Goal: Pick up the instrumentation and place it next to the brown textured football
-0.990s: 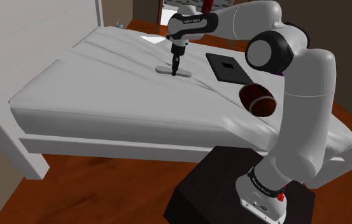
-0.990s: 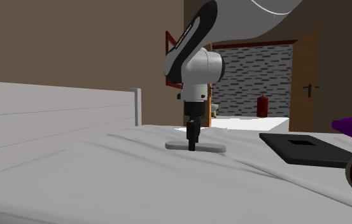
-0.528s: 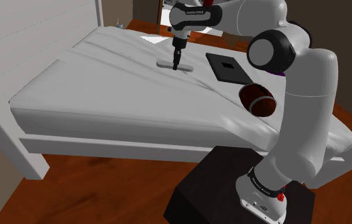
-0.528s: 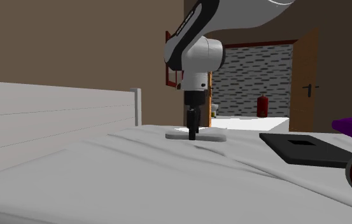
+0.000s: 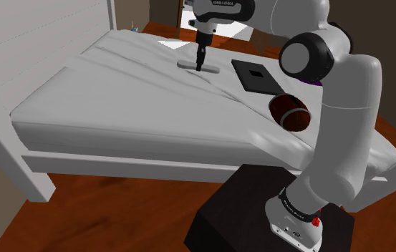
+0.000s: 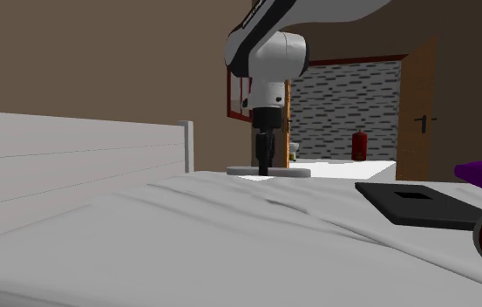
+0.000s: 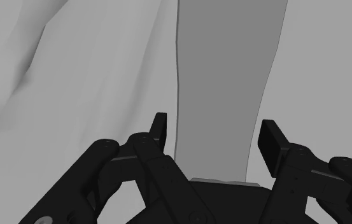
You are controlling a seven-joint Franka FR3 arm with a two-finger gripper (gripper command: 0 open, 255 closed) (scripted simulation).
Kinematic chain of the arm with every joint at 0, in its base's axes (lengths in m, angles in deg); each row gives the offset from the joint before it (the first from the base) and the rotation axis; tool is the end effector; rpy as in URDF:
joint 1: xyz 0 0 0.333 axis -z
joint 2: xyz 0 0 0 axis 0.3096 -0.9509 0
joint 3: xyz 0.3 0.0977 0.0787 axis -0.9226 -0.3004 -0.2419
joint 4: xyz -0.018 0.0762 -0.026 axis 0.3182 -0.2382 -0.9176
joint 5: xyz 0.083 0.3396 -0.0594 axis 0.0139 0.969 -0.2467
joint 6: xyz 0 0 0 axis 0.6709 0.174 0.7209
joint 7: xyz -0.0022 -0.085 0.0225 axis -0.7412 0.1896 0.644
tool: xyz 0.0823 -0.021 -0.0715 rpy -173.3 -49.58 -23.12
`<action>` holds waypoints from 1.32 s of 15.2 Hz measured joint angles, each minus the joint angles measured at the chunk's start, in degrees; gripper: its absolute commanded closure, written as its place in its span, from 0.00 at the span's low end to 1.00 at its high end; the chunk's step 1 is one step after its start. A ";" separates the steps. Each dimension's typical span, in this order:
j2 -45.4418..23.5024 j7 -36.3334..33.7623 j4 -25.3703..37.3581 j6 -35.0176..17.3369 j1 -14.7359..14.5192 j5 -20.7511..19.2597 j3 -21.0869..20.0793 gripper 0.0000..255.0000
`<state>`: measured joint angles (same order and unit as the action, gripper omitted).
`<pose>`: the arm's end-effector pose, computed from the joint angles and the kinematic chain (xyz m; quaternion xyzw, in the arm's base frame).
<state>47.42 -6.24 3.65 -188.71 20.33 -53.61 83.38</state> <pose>0.6551 -0.1249 0.4878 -0.9268 -0.3754 -0.0012 0.0110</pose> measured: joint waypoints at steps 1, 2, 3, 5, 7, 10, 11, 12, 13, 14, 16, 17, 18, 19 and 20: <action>-0.08 -0.06 0.83 0.75 0.04 0.00 0.00 1.00; -0.10 -0.07 1.67 1.57 0.12 0.00 0.01 1.00; -0.38 -0.09 3.05 2.65 0.25 0.04 0.02 1.00; -0.69 -0.21 5.10 4.39 0.38 0.06 0.01 1.00; -1.00 -0.25 7.21 6.18 0.58 0.11 0.02 1.00; -1.61 -0.36 10.53 8.87 0.89 0.21 0.01 1.00; -1.62 -0.40 11.24 9.59 0.94 0.21 0.02 1.00; -2.23 -0.37 12.96 10.69 1.18 0.32 0.00 1.00; -0.61 -0.34 10.71 10.10 0.84 0.05 0.11 1.00; 1.98 -0.33 6.87 8.82 0.32 -0.39 0.27 1.00; 7.87 -0.40 -1.73 6.03 -0.77 -1.46 0.58 1.00; 11.41 -0.12 -6.53 4.73 -1.08 -2.12 0.83 1.00; 14.11 -0.27 -10.53 3.32 -1.48 -2.69 0.91 1.00; 16.29 -0.39 -13.39 2.61 -1.75 -3.16 0.95 1.00; 19.41 -0.55 -17.76 1.29 -2.09 -3.85 1.01 1.00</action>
<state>66.84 -6.79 -14.11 -187.42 18.23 -57.46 84.39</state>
